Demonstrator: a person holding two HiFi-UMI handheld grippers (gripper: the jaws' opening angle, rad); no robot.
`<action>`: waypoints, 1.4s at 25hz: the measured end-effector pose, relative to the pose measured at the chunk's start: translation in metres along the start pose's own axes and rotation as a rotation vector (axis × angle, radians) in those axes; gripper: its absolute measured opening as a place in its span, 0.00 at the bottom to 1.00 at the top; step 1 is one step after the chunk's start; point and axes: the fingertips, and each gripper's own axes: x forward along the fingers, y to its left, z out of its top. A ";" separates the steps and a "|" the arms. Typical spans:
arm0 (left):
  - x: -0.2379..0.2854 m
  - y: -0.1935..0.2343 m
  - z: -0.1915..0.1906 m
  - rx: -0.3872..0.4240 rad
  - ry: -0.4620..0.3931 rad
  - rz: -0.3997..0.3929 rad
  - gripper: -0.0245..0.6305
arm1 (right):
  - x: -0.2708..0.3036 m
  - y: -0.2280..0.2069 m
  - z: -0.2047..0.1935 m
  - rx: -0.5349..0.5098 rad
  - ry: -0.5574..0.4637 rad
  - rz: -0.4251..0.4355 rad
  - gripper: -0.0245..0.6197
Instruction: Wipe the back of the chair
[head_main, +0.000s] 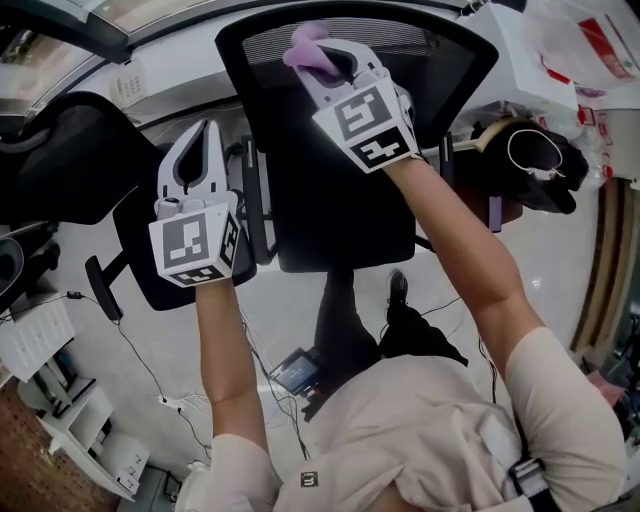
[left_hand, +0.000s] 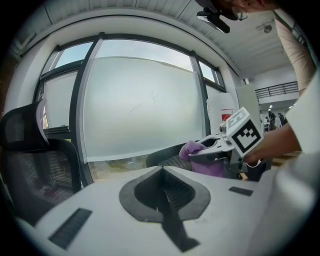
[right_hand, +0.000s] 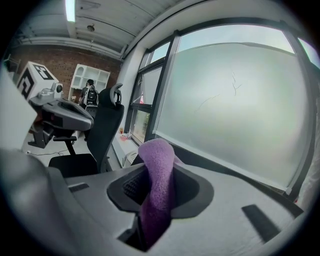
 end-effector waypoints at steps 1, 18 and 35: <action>0.002 0.002 -0.005 -0.004 0.004 0.002 0.05 | 0.009 0.003 -0.002 -0.007 0.003 0.001 0.19; 0.017 0.024 -0.045 -0.035 0.053 0.031 0.05 | 0.090 0.039 -0.021 -0.124 0.036 0.024 0.19; 0.081 -0.098 -0.018 0.030 0.046 -0.145 0.05 | -0.064 -0.137 -0.150 0.063 0.178 -0.302 0.18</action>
